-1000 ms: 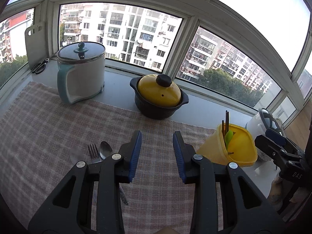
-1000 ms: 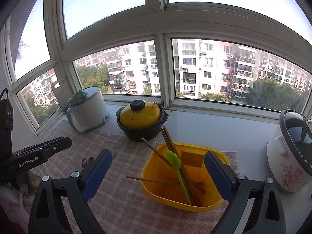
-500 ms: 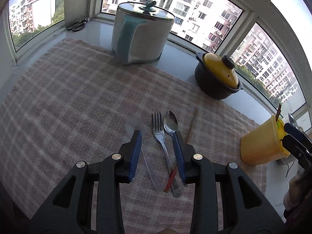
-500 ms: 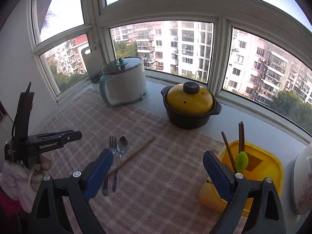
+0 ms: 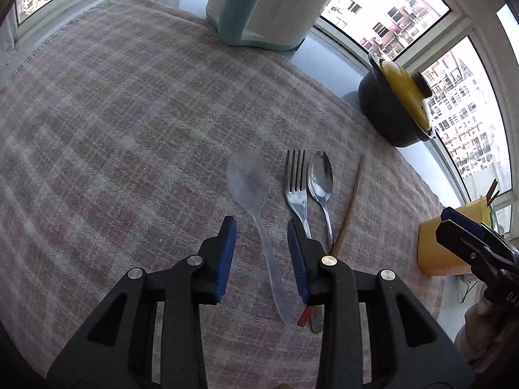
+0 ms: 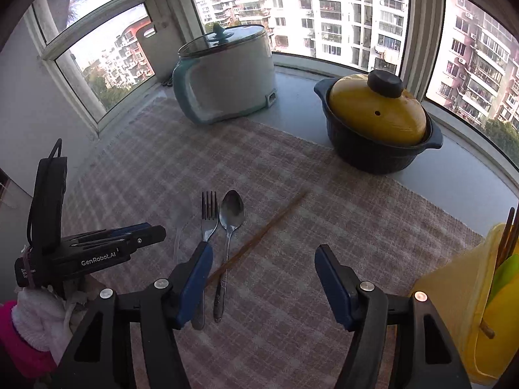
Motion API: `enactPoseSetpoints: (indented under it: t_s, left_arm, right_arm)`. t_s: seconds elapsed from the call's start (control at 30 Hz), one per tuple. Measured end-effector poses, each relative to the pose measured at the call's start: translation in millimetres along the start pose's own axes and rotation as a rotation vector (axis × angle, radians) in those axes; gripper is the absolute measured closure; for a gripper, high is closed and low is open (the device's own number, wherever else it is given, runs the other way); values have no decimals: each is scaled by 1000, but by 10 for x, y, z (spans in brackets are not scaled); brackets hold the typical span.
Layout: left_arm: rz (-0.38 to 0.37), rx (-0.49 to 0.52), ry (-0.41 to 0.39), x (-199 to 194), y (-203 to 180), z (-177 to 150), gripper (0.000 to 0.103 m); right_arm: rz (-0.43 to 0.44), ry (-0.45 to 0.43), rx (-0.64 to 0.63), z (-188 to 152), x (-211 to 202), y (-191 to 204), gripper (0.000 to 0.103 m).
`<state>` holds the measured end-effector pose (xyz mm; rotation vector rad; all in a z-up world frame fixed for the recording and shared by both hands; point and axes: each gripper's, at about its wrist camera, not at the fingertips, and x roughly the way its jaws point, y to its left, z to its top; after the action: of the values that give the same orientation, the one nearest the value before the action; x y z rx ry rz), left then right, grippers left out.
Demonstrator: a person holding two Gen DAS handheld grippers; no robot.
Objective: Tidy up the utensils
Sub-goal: 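Move both tools back over the remaining utensils on the cloth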
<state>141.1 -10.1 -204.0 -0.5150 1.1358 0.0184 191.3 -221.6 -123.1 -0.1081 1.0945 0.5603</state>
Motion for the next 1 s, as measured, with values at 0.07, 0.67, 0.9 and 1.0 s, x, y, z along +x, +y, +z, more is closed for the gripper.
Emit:
enactPoseSetpoints:
  t_s: [0.07,0.67,0.9,1.0]
  left_arm:
    - [-7,-6,9,48,14,12,74]
    - [-32,-42,54,294,108,147,80]
    - [-14,-21,58,322,50,153,80]
    - [-5,-4,60,332,15,154,80]
  right_arm:
    - [17,27,8,30,100,18,42]
    - [120,256,284,136,976,-266,62]
    - [102,269,313,174,1057,-312,64]
    - [100,268,325,203,1051,-317,66]
